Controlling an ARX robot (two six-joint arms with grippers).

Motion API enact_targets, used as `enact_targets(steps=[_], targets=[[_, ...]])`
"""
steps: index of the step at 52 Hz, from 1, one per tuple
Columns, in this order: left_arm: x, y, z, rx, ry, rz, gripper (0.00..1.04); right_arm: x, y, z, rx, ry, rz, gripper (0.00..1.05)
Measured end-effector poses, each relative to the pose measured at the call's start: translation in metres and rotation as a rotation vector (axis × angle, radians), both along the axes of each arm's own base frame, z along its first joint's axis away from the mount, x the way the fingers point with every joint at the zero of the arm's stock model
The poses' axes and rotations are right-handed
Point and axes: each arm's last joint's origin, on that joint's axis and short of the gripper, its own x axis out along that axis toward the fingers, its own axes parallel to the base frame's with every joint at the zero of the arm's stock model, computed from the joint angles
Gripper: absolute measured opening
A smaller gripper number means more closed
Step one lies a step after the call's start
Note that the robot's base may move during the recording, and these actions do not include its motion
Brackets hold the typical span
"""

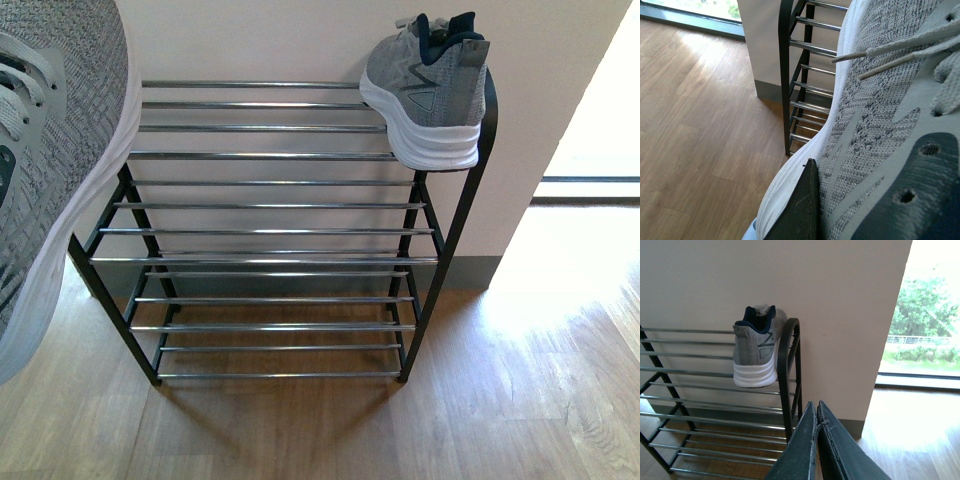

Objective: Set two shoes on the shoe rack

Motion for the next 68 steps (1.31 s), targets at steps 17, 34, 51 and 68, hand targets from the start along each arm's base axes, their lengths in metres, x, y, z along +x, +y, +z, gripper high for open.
enact_targets(steps=[17,34,51,68], targets=[[0.0,0.0,0.0,0.0,0.0,0.0,0.01,-0.02,0.019,-0.017,-0.001,0.002,-0.006,0.01],[0.0,0.0,0.0,0.0,0.0,0.0,0.01,-0.032,0.021,-0.026,-0.003,-0.018,0.005,0.01],[0.0,0.0,0.0,0.0,0.0,0.0,0.01,-0.041,0.021,-0.025,-0.003,-0.029,0.004,0.01],[0.0,0.0,0.0,0.0,0.0,0.0,0.01,-0.051,0.022,-0.028,-0.003,-0.003,0.005,0.01]])
